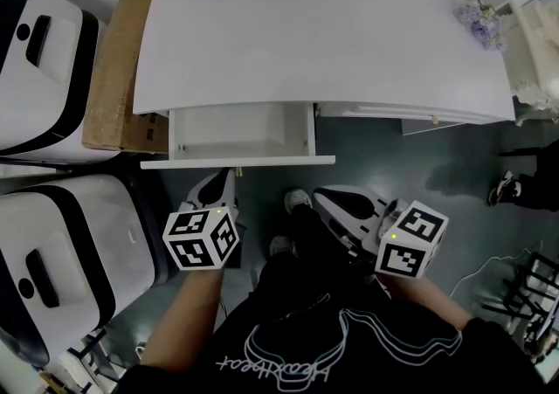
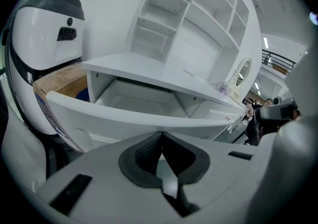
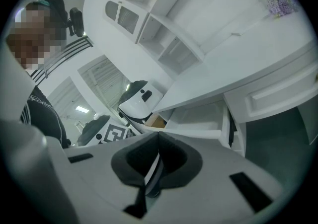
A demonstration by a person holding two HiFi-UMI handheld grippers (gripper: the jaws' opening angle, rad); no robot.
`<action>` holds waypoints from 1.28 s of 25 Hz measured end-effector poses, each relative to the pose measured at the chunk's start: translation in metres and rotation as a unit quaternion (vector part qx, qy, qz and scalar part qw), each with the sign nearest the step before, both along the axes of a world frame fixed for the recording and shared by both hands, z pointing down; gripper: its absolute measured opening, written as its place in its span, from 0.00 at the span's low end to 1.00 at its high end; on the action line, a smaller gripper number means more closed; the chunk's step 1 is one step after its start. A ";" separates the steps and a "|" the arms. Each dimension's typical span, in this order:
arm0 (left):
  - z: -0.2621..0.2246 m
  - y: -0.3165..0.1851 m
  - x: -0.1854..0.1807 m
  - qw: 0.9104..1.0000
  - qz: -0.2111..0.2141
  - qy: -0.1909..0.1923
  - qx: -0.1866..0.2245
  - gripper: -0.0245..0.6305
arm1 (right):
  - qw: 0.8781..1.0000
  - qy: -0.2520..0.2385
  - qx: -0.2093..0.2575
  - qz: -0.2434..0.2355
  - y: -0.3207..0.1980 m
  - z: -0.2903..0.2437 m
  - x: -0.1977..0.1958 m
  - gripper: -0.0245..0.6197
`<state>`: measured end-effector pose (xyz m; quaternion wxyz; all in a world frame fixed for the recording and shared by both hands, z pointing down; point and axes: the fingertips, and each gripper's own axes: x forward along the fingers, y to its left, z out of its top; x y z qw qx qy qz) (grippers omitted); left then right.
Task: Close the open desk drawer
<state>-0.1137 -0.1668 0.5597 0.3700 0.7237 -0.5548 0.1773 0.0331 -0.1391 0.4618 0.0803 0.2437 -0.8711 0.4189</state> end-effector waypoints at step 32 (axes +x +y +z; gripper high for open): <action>0.001 -0.079 -0.005 0.999 -0.015 -0.007 0.028 0.04 | 1.000 0.002 -0.021 0.012 -0.050 0.024 0.009 0.05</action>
